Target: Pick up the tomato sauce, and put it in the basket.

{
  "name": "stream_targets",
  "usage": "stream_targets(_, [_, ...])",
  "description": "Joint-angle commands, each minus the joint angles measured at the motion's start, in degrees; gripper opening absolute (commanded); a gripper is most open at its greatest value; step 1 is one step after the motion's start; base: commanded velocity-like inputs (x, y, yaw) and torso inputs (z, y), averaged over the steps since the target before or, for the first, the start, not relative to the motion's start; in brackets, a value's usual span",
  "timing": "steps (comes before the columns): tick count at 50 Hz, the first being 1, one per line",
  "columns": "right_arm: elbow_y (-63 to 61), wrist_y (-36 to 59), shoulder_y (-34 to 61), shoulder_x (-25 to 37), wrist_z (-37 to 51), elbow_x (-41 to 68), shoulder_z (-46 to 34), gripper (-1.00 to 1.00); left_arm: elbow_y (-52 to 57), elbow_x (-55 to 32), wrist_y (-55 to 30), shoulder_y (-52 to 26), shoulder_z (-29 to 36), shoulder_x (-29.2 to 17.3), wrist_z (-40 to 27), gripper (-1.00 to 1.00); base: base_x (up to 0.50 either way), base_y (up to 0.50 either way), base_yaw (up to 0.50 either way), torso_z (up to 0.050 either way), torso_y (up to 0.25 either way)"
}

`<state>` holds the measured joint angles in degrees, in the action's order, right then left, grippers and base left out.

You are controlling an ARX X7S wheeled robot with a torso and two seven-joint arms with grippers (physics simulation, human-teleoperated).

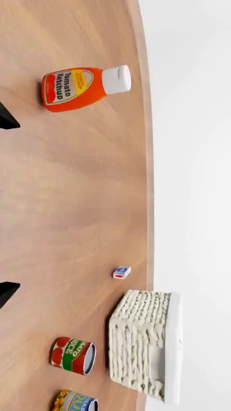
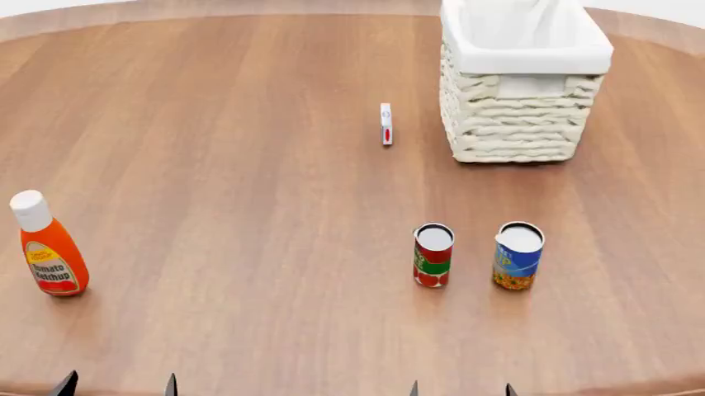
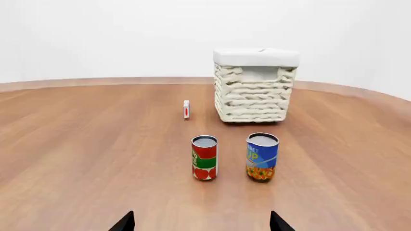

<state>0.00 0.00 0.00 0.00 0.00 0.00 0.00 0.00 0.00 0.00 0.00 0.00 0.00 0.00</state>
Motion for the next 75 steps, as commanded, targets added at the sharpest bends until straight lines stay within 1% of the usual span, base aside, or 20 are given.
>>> stream_targets(1, [0.0, 0.0, 0.0, 0.54, 0.72, 0.54, -0.72, 1.0, 0.83, -1.14, -0.65, 0.16, 1.24, -1.14, -1.25, 1.0, 0.0, 0.0, 0.0, 0.0, 0.0])
stream_targets(3, [1.13, -0.33, 1.03, 0.81, 1.33, 0.87, -1.01, 1.0, -1.29, -0.78, 0.5, -1.12, 1.8, -1.59, -2.24, 1.0, 0.0, 0.0, 0.0, 0.0, 0.0])
stream_targets(4, [1.54, 0.63, 1.94, 1.03, 0.43, 3.01, -1.09, 1.0, -1.39, -0.87, 0.11, -1.99, 1.87, -1.8, -2.59, 1.0, 0.0, 0.0, 0.0, 0.0, 0.0])
stream_targets(5, [1.81, 0.18, 2.3, 1.37, 2.27, 0.98, -1.64, 1.0, -0.92, -1.17, -0.31, -2.32, 1.79, -1.92, -2.97, 1.0, 0.0, 0.0, 0.0, 0.0, 0.0])
stream_targets(6, [1.49, 0.88, 2.49, 1.55, 2.19, 1.66, -1.79, 1.0, -0.38, -1.35, -0.93, -2.56, 1.86, -2.07, -3.24, 1.0, 0.0, 0.0, 0.0, 0.0, 0.0])
stream_targets(12, [-9.9, 7.99, 3.18, 3.11, 3.26, 2.94, -1.99, 1.0, 10.15, -3.6, -7.65, -3.6, 1.73, -3.04, -4.02, 1.0, 0.0, 0.0, 0.0, 0.0, 0.0])
stream_targets(13, [-13.55, 9.49, 3.23, 3.44, 2.66, 4.55, -1.58, 1.0, 13.1, -5.06, -10.23, -4.07, 1.09, -3.04, -4.19, 1.0, 0.0, 0.0, 0.0, 0.0, 0.0])
stream_targets(14, [-17.09, 11.51, 3.3, 3.91, 3.43, 3.69, -1.73, 1.0, 16.27, -4.9, -12.13, -4.31, 0.89, -3.16, -5.12, 1.0, 0.0, 0.0, 0.0, 0.0, 0.0])
stream_targets(15, [-18.05, 11.48, 3.21, 3.97, 3.21, 4.49, -1.57, 1.0, 17.07, -4.67, -13.29, -4.49, 1.09, -3.32, -5.56, 1.0, 0.0, 0.0, 0.0, 0.0, 0.0])
stream_targets(16, [-20.11, 13.48, 3.42, 4.27, 3.66, 4.33, -1.56, 1.0, 18.68, -5.32, -14.25, -4.62, 1.06, -3.53, -5.41, 1.0, 0.0, 0.0, 0.0, 0.0, 0.0])
stream_targets(19, [-21.08, 13.12, 3.33, 4.83, 3.31, 4.76, -2.0, 1.0, 20.2, -6.32, -14.62, -4.4, 0.55, -3.64, -6.0, 1.0, 0.0, 0.0, 0.0, 0.0, 0.0])
stream_targets(20, [-21.76, 13.62, 3.28, 4.58, 3.37, 5.98, -1.42, 1.0, 22.33, -9.5, -15.81, -3.81, -0.91, -3.32, -5.58, 1.0, 0.0, 0.0, 0.0, 0.0, 0.0])
stream_targets(22, [-22.36, 13.98, 3.36, 4.95, 3.93, 5.27, -1.77, 1.0, 24.57, -8.27, -15.02, -3.1, -0.41, -3.84, -6.38, 1.0, 0.0, 0.0, 0.0, 0.0, 0.0])
stream_targets(25, [-23.6, 14.41, 3.58, 5.4, 3.74, 5.7, -2.15, 1.0, 26.99, -13.32, -18.06, -3.66, -1.61, -4.36, -4.8, 1.0, 0.0, 0.0, 0.0, 0.0, 0.0])
stream_targets(26, [-25.07, 13.83, 3.3, 5.86, 3.04, 6.18, -2.44, 1.0, 27.29, -10.75, -16.18, -3.57, -0.81, -4.71, -5.67, 1.0, 0.09, 0.0, 0.0, 0.0, 0.0])
stream_targets(34, [-25.74, 13.56, 4.99, 7.21, 3.67, 4.79, -3.7, 1.0, 24.79, -11.38, -16.05, -5.42, -0.92, -5.17, -6.62, 1.0, 0.42, 0.0, 0.0, 0.0, 0.0])
stream_targets(44, [-25.01, 13.87, 5.73, 7.78, 4.16, 5.82, -3.69, 1.0, 23.7, -11.89, -15.71, -6.02, -0.33, -5.81, -7.4, 1.0, 0.5, 0.0, 0.0, 0.0, 0.0])
stream_targets(68, [-23.26, 13.08, 5.83, 8.83, 5.0, 7.51, -4.12, 1.0, 20.43, -13.02, -12.55, -5.4, 0.63, -7.19, -8.39, 1.0, 0.5, 0.0, 0.0, 0.0, 0.0])
stream_targets(75, [-22.16, 12.2, 5.59, 9.05, 5.05, 7.97, -4.35, 1.0, 20.6, -13.75, -12.82, -5.55, 0.42, -7.67, -8.93, 1.0, 0.5, 0.0, 0.0, 0.0, 0.002])
